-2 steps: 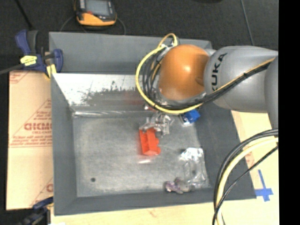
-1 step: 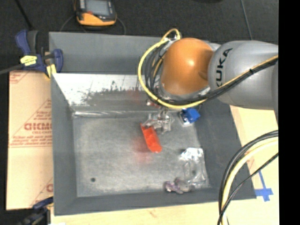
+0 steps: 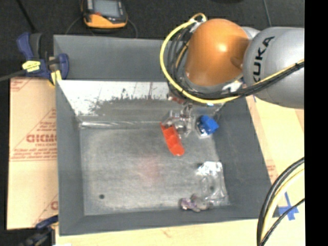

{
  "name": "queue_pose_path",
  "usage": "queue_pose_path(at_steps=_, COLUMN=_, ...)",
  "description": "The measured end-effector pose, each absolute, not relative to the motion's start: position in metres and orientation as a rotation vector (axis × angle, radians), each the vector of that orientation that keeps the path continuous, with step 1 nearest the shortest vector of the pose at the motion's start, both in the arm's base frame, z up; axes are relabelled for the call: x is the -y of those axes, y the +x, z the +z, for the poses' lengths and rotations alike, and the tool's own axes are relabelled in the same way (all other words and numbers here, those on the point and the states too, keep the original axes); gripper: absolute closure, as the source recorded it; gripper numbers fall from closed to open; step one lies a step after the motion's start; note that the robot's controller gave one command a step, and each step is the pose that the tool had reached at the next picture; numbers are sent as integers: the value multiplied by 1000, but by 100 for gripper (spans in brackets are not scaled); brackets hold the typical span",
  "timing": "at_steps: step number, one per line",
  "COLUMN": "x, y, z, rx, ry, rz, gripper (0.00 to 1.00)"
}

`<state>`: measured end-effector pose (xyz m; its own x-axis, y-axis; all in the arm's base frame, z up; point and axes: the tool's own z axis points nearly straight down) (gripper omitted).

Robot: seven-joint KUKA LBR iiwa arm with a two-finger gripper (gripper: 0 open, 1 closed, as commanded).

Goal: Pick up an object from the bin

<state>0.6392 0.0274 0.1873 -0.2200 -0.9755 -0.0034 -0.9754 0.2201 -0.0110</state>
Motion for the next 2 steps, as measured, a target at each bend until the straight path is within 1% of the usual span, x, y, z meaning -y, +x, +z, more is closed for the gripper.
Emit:
queue_pose_path(at_steps=1, x=-27, y=641, z=191, rx=-2456, ry=-1949, rz=-2, gripper=100)
queue_pose_path(at_steps=2, x=-27, y=642, z=194, rx=-2460, ry=-1940, rz=-2, gripper=100)
